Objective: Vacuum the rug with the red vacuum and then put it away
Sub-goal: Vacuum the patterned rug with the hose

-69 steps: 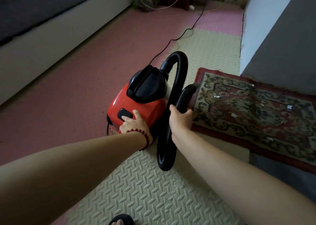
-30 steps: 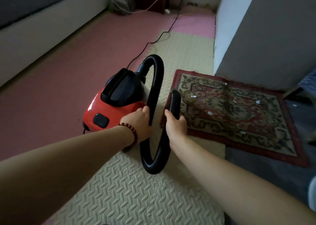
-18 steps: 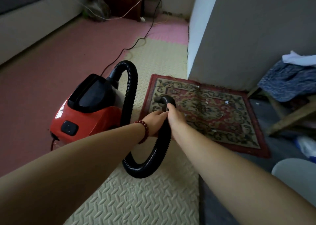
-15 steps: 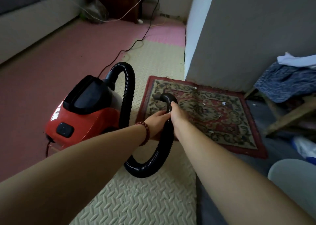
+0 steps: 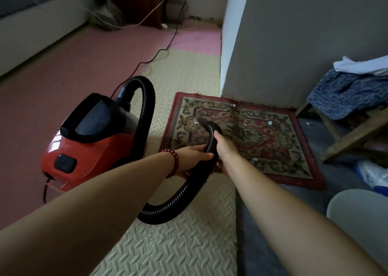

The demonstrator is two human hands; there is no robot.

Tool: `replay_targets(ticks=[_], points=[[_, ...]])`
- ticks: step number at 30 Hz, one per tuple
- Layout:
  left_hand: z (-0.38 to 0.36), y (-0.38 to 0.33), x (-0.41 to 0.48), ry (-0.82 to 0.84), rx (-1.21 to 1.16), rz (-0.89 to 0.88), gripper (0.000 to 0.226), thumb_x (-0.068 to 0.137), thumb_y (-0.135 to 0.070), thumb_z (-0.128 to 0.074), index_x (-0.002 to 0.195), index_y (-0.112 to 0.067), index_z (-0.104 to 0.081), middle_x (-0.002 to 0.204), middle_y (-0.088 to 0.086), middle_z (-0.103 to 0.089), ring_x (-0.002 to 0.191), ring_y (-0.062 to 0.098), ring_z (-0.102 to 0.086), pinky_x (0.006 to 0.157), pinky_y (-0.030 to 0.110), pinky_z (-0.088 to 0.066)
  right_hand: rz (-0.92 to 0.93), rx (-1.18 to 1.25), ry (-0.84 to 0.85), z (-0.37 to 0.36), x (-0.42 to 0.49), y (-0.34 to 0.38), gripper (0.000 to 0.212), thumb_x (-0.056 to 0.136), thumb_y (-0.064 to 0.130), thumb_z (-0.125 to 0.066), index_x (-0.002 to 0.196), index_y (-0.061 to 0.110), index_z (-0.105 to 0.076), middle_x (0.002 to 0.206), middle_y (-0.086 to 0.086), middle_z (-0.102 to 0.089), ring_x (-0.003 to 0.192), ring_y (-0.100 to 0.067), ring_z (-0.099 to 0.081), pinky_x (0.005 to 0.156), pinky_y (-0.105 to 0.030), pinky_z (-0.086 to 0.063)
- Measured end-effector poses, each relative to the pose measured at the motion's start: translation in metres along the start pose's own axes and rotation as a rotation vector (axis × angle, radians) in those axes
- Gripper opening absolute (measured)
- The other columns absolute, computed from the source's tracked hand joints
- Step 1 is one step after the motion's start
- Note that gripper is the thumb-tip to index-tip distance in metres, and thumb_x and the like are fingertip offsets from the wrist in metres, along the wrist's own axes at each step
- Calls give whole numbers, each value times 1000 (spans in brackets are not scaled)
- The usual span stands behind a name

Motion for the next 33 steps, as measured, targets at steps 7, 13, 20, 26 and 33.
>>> replay_targets(ticks=[7,13,20,26,33], points=[[11,13,1,41,42,23,38,97,-34,-47,130,-50,-37,99,2,-70,80,21,-65,95,44,-49,33,-52,-26,-12,9,-5,49,93,39,-47,133,10,-48,125,-13,-57,104,-29,-59,76,-35,-50],[16,15,6,40,15,57,47,98,-34,-44,141,-45,-27,95,1,-67,84,23,-63,96,45,-47,43,-161,-71,-21,18,-3,49,100,32,-34,139,2,-39,136,-16,-48,118,-32,-51,83,-35,-42],[20,18,10,27,5,75,47,99,-32,-43,141,-45,-28,100,3,-67,94,27,-63,98,49,-47,39,-188,-105,-25,19,-1,50,101,32,-34,140,2,-36,139,-16,-46,121,-32,-49,83,-33,-39],[22,20,8,84,8,89,47,98,-32,-44,140,-45,-29,109,8,-66,97,29,-61,97,47,-47,-6,-116,-60,-24,23,-7,50,98,35,-40,140,7,-40,136,-13,-49,118,-32,-51,84,-35,-43],[24,28,8,163,17,105,56,94,-32,-53,143,-45,-28,105,6,-70,89,28,-64,90,42,-51,-8,-66,-83,-14,28,-9,45,97,28,-44,138,12,-41,130,-9,-53,112,-29,-54,90,-37,-44]])
Point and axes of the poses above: each hand's wrist, its own x-axis towards the middle knuckle, its own z-axis out of the back of the hand, y = z × x, the point moved 2 cm from there along x, towards the middle knuckle
